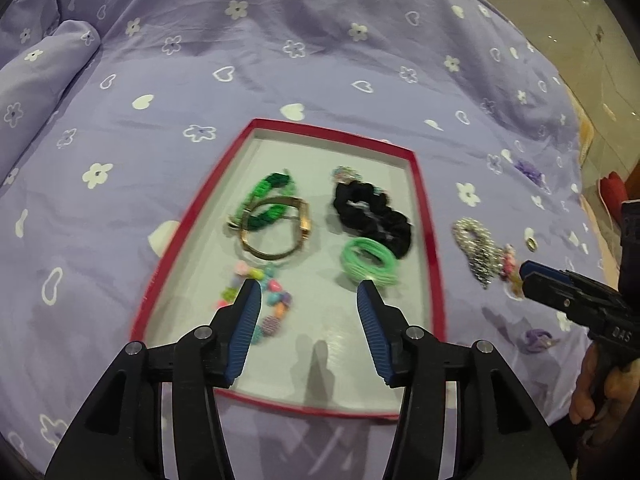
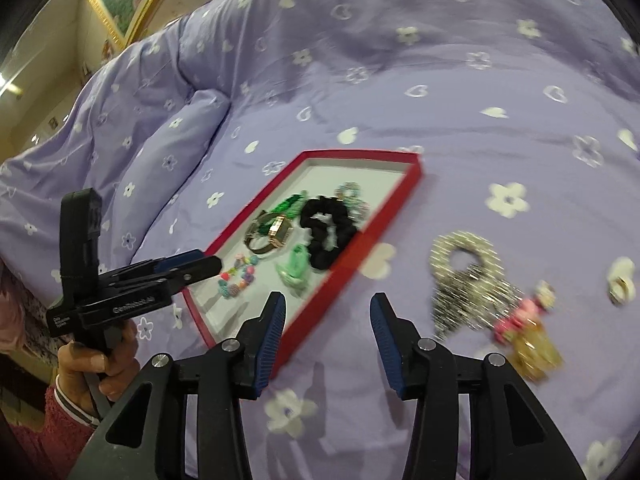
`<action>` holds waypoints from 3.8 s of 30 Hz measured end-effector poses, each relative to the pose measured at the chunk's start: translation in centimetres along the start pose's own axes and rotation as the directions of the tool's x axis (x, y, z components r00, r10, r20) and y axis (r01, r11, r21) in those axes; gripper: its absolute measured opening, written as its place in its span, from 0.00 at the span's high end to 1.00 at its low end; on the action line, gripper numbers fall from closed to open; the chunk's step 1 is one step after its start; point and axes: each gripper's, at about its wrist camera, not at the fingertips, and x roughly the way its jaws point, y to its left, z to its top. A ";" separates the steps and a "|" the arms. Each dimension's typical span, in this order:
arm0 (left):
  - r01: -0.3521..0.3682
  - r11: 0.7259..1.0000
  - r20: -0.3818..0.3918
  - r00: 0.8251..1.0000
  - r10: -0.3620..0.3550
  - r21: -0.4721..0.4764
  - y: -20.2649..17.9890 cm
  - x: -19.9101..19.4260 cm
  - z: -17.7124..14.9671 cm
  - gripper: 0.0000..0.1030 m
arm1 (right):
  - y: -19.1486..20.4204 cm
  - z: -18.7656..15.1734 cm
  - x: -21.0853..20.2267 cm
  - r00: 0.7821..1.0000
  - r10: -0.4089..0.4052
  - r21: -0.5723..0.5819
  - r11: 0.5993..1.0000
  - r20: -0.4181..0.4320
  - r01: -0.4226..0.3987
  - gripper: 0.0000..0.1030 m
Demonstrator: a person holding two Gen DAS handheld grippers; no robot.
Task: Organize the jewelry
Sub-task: 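Move the left tool to the yellow claw clip while the right moves to the gold ring, then grasp the yellow claw clip with the left tool while the right grasps the gold ring, then carry the claw clip and gold ring over the red tray with both tools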
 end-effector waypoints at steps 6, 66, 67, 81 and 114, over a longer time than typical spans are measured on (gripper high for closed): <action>0.055 0.998 -0.007 0.998 -0.055 0.013 -2.6 -0.7 -1.3 0.50 | -3.1 -1.6 -3.5 0.998 -0.051 0.066 0.997 0.041 0.048 0.50; 0.281 0.894 -0.170 0.957 -0.235 0.349 -24.6 8.8 -0.5 0.66 | -18.1 -0.3 -3.0 0.920 -0.391 0.047 0.920 0.006 0.390 0.77; 0.282 0.893 -0.170 0.957 -0.235 0.351 -24.6 8.8 -0.6 0.66 | -18.1 -0.3 -3.1 0.921 -0.388 0.052 0.920 0.010 0.387 0.77; 0.293 0.902 -0.115 0.956 -0.270 0.317 -22.0 4.3 -1.1 0.66 | -15.1 -2.2 -7.6 0.959 -0.267 0.145 0.957 0.098 0.251 0.77; 0.113 0.992 0.056 0.992 -0.116 0.058 -4.7 -2.7 -1.4 0.66 | 0.0 -1.2 -2.6 1.000 -0.006 -0.044 0.999 0.023 0.007 0.77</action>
